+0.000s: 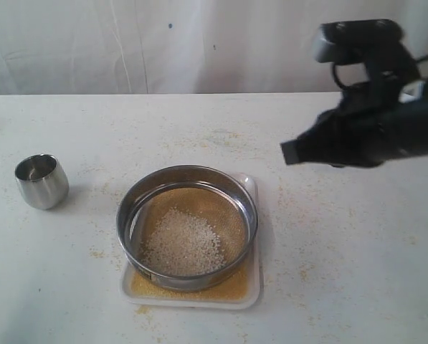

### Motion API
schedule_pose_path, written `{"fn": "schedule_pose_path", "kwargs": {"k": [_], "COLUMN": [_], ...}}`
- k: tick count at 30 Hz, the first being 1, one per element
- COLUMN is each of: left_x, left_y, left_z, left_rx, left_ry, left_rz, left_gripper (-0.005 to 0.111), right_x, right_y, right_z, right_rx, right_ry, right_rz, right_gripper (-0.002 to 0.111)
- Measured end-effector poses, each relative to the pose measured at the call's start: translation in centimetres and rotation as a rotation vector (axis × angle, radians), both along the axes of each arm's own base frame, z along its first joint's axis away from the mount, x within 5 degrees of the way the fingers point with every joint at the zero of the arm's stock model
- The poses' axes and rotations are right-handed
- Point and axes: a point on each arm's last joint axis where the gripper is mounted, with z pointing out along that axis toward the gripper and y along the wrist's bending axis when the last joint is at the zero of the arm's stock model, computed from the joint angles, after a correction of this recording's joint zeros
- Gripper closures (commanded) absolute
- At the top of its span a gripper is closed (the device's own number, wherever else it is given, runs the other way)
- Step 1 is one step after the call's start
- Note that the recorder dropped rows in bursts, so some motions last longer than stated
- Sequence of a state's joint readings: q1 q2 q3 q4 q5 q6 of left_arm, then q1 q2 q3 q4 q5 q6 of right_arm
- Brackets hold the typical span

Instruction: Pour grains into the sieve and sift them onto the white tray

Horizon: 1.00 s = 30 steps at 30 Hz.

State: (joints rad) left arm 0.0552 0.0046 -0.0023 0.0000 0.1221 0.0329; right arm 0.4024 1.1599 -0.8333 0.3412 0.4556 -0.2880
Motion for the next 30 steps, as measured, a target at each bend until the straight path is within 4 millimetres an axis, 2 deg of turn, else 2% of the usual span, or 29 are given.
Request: {"fn": "schedule_pose_path", "kwargs": {"k": [4,6,12,22,27,30], "left_x": [0.0,0.0,0.0,0.0,0.0,0.0], "left_y": [0.0,0.0,0.0,0.0,0.0,0.0], "left_z": [0.0,0.0,0.0,0.0,0.0,0.0], "left_rx": [0.000,0.000,0.000,0.000,0.000,0.000], "left_ry": [0.000,0.000,0.000,0.000,0.000,0.000], "left_rz": [0.000,0.000,0.000,0.000,0.000,0.000], "left_gripper": [0.107,0.107,0.107,0.107,0.107,0.107], "right_x": [-5.1,-7.0,-10.9,-13.5,-14.2,-14.6], "right_y": [-2.4,-3.2,-4.5,-5.6,-6.2,-7.1], "right_z": [-0.6,-1.1,-0.7,0.8,0.9,0.0], "right_rx": [0.038,0.048,0.082,0.132,0.165,0.185], "right_ry": [-0.099,-0.121,-0.164,-0.283,-0.373,-0.460], "right_rz": [-0.021,-0.019,0.008,0.015,-0.019,-0.099], "right_gripper": [0.108,0.108,0.108,0.108,0.108,0.108]}}
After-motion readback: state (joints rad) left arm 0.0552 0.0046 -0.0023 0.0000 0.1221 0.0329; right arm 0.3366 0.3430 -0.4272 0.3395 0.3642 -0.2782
